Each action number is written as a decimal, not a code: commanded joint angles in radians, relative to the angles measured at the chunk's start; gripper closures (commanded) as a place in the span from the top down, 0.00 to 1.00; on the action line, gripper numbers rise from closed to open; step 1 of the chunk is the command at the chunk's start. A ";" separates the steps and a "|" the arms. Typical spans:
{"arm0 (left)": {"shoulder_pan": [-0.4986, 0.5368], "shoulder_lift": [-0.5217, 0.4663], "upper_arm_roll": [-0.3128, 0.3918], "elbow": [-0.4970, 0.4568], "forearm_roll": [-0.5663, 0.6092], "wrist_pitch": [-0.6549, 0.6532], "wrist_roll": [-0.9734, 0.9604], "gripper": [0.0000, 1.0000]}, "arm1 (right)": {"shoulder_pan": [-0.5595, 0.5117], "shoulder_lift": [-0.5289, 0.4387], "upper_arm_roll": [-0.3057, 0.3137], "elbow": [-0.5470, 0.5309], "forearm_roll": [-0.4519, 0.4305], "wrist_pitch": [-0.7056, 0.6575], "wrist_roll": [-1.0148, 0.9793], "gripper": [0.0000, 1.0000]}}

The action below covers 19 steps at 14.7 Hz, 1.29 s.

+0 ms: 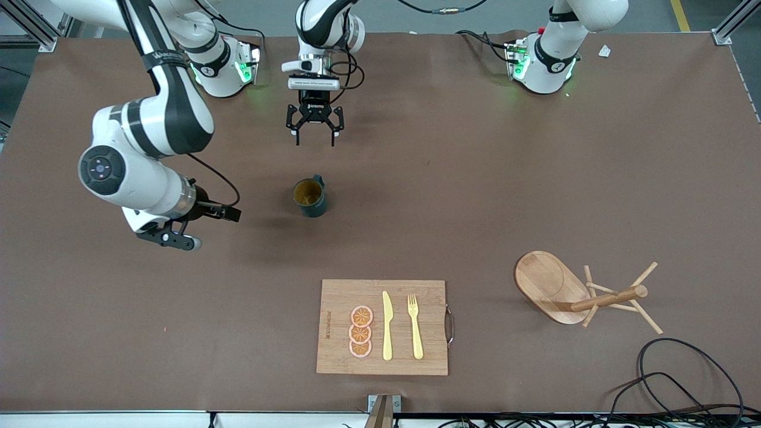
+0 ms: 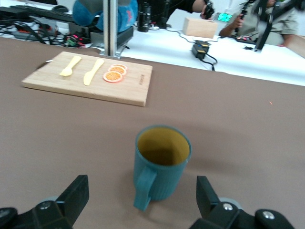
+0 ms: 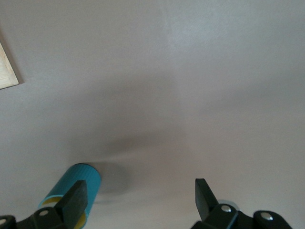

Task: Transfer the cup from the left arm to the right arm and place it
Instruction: 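Hold the mug with the left gripper while the right gripper reaches it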

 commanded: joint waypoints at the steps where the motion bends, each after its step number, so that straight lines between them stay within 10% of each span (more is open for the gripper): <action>1: 0.073 -0.116 -0.001 -0.038 -0.128 -0.051 0.178 0.99 | 0.033 -0.036 -0.005 -0.067 0.011 0.056 0.058 1.00; 19: 0.923 -0.526 -0.002 0.033 -0.952 -0.233 1.419 1.00 | 0.306 -0.035 -0.007 -0.337 0.007 0.406 0.474 1.00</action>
